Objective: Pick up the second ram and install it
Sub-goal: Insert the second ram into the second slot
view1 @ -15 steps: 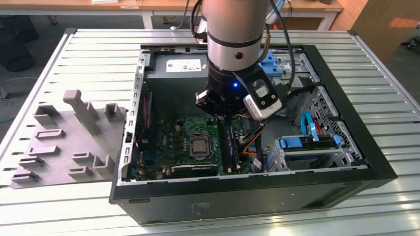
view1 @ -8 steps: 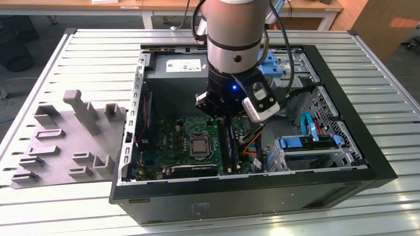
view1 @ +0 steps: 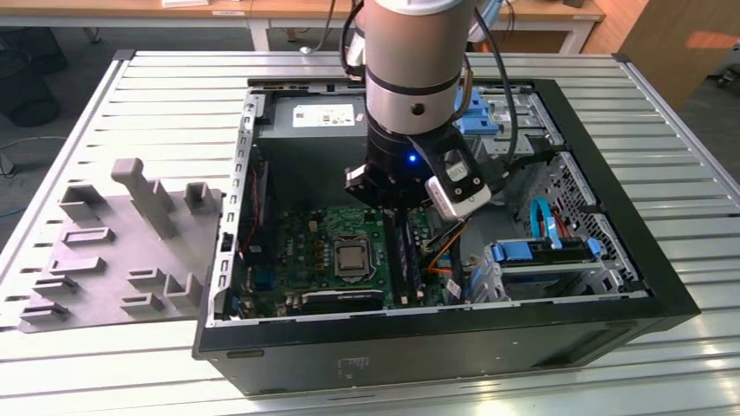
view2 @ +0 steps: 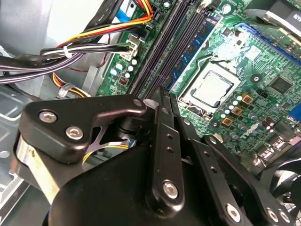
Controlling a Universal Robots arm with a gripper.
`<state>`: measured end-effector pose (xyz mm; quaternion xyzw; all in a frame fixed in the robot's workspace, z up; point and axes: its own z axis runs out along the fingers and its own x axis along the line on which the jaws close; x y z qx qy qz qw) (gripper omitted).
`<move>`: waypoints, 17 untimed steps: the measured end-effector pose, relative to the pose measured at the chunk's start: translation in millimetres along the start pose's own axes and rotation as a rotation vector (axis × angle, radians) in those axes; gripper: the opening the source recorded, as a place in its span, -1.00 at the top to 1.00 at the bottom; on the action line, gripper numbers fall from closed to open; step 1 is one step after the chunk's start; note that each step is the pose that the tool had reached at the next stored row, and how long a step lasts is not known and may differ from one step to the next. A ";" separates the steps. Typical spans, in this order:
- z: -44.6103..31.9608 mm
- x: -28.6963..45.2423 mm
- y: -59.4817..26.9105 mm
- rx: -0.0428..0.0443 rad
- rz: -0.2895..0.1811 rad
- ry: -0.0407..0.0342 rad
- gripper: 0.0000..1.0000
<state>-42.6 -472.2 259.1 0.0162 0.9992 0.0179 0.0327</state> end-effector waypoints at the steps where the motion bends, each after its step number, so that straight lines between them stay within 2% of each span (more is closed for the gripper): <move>1: 1.2 0.0 -0.2 -0.0017 0.000 0.0000 0.76; 5: 4.7 0.3 -0.7 -0.0081 0.001 0.0002 0.76; 17: 8.2 0.3 -0.8 -0.0093 -0.018 0.0012 0.76</move>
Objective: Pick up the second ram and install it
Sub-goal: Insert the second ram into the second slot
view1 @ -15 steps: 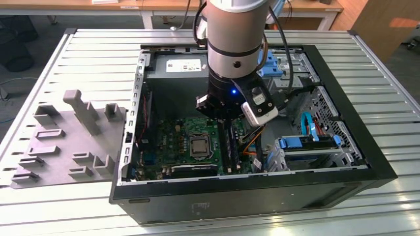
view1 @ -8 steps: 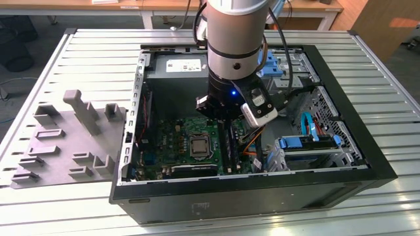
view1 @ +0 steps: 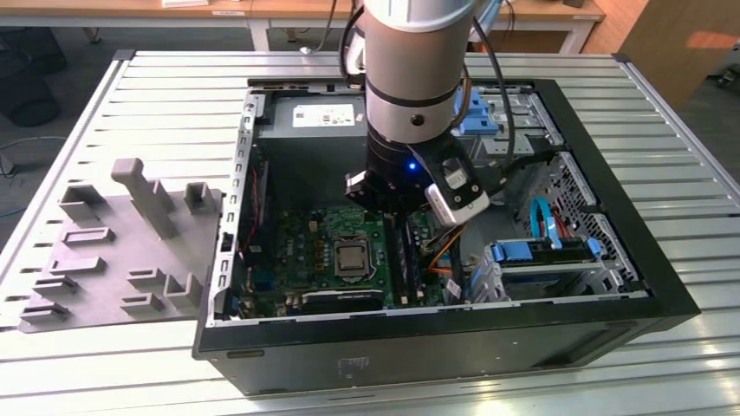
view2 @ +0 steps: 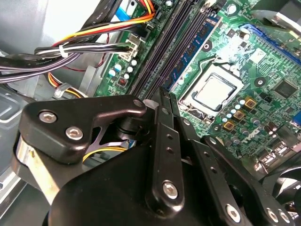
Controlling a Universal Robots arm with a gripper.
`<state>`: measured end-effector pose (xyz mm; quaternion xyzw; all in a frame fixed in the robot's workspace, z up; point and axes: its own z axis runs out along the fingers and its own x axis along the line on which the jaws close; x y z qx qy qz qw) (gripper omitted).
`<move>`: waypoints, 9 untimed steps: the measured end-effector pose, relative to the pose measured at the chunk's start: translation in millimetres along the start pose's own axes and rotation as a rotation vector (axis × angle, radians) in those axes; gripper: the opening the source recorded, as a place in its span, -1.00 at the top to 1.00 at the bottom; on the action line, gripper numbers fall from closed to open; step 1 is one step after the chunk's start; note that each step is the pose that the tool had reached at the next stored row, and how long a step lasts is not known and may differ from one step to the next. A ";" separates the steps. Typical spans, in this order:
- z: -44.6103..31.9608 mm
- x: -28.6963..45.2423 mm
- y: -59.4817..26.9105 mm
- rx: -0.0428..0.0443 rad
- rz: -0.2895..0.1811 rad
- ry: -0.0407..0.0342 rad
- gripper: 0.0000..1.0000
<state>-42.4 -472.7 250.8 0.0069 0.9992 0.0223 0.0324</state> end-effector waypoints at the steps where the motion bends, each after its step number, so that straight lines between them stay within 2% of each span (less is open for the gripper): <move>1: 0.4 0.0 0.0 -0.0003 0.000 -0.0001 0.76; 9: 8.3 0.5 -0.8 -0.0002 0.000 -0.0001 0.76</move>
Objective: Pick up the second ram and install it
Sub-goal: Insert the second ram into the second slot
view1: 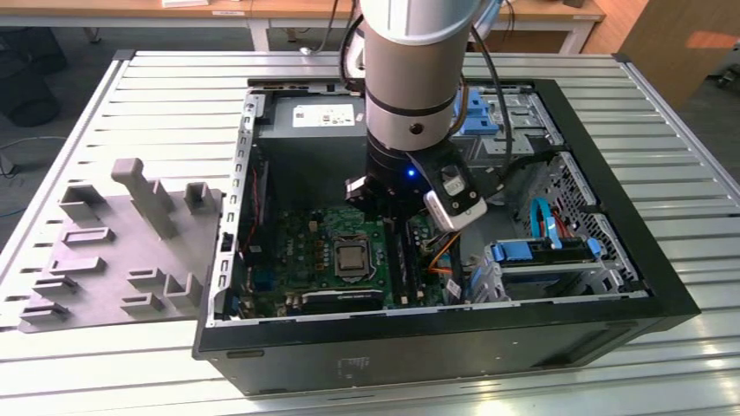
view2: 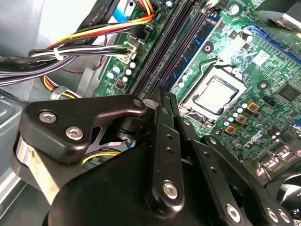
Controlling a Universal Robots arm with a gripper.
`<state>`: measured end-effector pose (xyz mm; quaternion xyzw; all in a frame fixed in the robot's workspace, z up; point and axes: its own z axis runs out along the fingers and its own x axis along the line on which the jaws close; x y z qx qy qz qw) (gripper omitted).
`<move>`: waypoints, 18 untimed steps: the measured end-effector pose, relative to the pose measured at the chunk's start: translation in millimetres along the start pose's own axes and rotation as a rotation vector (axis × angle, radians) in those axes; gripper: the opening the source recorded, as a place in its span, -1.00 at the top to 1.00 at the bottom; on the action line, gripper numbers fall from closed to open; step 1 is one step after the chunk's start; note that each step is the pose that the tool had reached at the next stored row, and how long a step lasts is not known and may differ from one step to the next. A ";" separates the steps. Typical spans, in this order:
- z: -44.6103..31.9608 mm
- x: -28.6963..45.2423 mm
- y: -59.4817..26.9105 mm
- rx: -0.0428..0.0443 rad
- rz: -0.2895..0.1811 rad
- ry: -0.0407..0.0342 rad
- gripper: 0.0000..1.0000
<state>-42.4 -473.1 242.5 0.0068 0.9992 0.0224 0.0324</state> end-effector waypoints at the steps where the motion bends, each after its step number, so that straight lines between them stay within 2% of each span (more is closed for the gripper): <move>1: 0.0 0.0 0.0 0.0001 0.000 0.0001 0.76; 4: 0.4 0.0 0.0 -0.0001 0.000 0.0000 0.76; 11: 6.7 0.4 -0.5 0.0000 0.000 0.0000 0.76; 18: 8.0 0.3 -0.6 -0.0002 0.000 -0.0001 0.76</move>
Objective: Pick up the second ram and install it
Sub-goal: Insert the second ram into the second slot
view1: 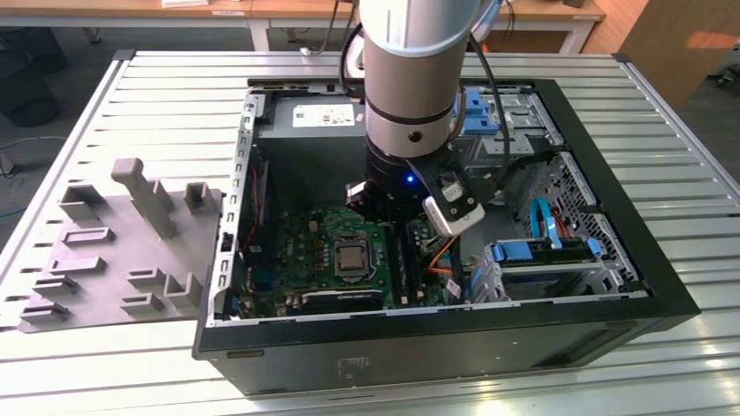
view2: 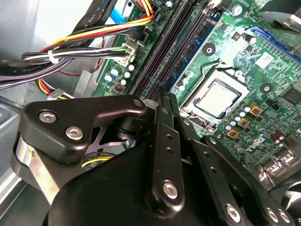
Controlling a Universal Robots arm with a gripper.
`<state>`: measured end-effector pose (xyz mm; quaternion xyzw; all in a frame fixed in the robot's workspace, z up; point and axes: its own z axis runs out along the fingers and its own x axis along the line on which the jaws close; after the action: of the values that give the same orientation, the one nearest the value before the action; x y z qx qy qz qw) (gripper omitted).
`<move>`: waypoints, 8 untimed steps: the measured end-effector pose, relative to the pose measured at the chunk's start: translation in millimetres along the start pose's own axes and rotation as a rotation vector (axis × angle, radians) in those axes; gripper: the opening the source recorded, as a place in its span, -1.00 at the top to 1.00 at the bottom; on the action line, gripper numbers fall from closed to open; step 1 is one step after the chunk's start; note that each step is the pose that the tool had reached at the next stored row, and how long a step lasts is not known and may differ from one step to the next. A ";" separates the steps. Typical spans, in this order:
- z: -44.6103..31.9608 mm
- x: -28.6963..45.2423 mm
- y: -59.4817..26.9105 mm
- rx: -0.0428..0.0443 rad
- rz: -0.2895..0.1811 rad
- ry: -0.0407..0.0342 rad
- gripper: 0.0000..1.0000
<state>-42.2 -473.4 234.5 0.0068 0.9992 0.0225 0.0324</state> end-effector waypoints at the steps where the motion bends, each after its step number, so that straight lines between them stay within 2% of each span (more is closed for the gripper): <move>1: 0.1 0.0 0.0 0.0002 0.000 0.0001 0.76; 8: 3.3 0.2 -0.2 0.0004 0.000 0.0001 0.76</move>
<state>-42.2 -473.4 231.2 0.0069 0.9992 0.0223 0.0324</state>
